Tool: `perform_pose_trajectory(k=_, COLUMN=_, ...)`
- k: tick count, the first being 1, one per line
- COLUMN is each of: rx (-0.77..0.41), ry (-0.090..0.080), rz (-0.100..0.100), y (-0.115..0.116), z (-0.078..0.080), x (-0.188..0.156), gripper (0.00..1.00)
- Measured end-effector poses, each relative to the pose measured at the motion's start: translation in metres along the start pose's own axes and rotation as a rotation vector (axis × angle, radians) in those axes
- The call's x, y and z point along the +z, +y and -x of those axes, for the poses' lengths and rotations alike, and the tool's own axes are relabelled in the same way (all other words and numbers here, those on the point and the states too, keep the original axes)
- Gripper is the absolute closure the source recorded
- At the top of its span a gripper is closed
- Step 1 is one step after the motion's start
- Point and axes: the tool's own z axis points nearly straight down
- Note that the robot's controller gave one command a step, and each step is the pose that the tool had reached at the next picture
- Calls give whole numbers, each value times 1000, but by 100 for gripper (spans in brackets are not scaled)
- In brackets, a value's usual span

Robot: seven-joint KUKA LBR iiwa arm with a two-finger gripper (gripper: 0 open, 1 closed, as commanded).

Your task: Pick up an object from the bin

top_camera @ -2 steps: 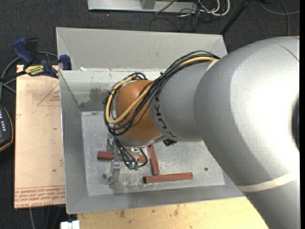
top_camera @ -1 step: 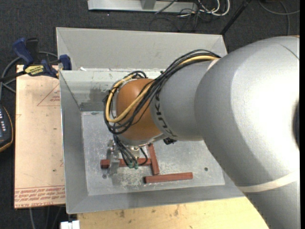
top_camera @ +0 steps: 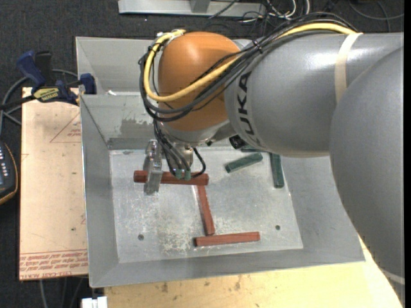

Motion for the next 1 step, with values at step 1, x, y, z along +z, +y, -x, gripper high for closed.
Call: perform_pose_trajectory(k=1, rx=-138, ry=7, rz=-4, y=5, z=33, x=1, gripper=100)
